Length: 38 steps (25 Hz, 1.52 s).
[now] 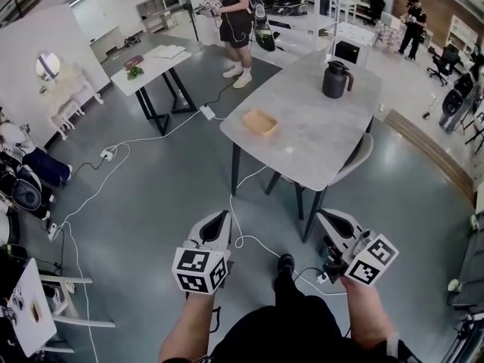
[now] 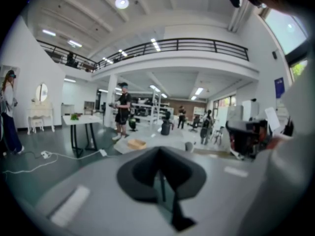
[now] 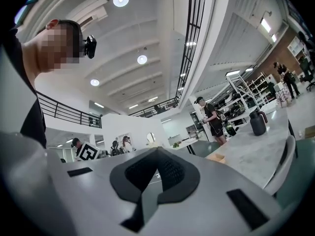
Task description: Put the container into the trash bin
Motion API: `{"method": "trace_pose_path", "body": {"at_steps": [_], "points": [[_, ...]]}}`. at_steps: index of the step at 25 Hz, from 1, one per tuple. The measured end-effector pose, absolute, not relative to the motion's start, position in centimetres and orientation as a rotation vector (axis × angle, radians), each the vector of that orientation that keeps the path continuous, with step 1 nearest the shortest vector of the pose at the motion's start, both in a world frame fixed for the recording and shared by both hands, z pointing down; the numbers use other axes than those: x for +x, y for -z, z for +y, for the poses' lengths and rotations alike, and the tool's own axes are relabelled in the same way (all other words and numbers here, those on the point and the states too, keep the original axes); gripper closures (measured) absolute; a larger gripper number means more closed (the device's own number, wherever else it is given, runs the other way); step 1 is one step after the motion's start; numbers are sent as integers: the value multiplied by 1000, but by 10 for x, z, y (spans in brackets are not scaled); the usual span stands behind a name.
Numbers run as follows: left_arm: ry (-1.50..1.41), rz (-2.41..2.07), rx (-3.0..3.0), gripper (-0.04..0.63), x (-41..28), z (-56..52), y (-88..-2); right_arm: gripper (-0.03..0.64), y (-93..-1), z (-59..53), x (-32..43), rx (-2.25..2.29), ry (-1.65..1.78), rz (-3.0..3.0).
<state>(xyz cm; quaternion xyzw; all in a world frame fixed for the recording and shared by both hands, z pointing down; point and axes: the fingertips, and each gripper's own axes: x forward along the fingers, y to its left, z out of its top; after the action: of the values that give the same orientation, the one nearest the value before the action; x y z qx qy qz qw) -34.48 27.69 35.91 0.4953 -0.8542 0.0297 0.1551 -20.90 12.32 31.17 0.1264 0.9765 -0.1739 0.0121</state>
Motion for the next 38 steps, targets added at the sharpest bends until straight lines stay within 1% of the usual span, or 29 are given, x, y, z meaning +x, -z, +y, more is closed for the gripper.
{"method": "trace_pose_path", "body": {"at_steps": [4, 12, 17, 22, 38], "points": [[-88, -2441, 1395, 586, -398, 234, -360, 623, -316, 84, -261, 427, 555, 3057], [-123, -2380, 1385, 586, -476, 142, -373, 623, -311, 6, -346, 476, 509, 3065], [-134, -2367, 1422, 586, -499, 96, -374, 623, -319, -21, -374, 510, 507, 3094], [-149, -2345, 1455, 586, -517, 76, -381, 623, -324, -33, -392, 502, 531, 3106], [-196, -2197, 1599, 578, -625, 8, -416, 623, -329, -66, -501, 399, 536, 3156]]}}
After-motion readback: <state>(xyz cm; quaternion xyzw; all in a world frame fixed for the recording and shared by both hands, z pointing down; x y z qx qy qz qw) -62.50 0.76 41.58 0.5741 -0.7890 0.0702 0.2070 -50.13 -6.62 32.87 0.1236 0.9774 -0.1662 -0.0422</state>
